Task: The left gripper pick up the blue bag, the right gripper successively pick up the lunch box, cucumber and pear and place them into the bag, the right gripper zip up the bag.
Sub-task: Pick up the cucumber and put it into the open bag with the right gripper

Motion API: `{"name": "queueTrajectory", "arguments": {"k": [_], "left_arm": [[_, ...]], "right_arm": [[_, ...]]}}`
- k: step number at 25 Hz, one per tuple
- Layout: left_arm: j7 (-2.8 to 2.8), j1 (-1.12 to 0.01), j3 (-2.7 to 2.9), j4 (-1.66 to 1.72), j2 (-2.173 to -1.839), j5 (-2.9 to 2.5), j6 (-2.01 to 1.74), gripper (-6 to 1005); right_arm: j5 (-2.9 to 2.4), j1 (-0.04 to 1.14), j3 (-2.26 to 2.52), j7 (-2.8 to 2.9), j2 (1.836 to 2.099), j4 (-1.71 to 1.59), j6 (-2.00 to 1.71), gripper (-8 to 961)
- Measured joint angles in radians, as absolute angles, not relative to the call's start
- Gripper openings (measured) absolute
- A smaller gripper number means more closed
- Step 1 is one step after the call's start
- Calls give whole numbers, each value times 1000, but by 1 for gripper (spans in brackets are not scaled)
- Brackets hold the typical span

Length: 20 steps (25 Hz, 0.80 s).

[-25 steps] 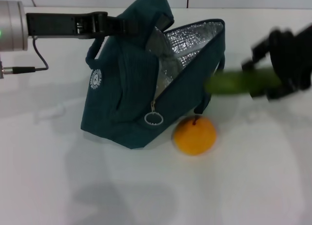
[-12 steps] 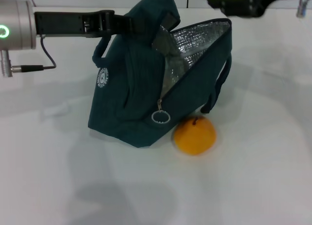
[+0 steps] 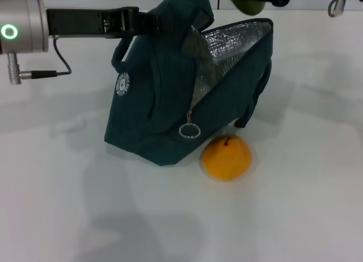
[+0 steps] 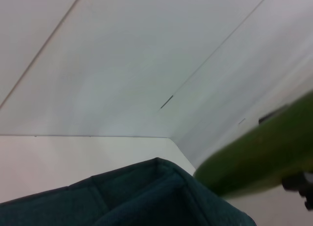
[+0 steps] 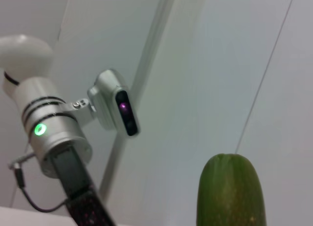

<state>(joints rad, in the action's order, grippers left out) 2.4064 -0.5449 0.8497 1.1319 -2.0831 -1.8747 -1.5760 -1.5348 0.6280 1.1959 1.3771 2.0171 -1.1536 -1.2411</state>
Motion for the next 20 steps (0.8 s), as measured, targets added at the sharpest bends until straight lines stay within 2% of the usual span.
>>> {"name": "queueTrajectory", "arguments": {"k": [20], "left_arm": [[2394,-551,848,1101,-2083,-1875,-1548,50]], "right_arm": [[-1432,659,1186,1213,2014,-793,-1241,580]]}}
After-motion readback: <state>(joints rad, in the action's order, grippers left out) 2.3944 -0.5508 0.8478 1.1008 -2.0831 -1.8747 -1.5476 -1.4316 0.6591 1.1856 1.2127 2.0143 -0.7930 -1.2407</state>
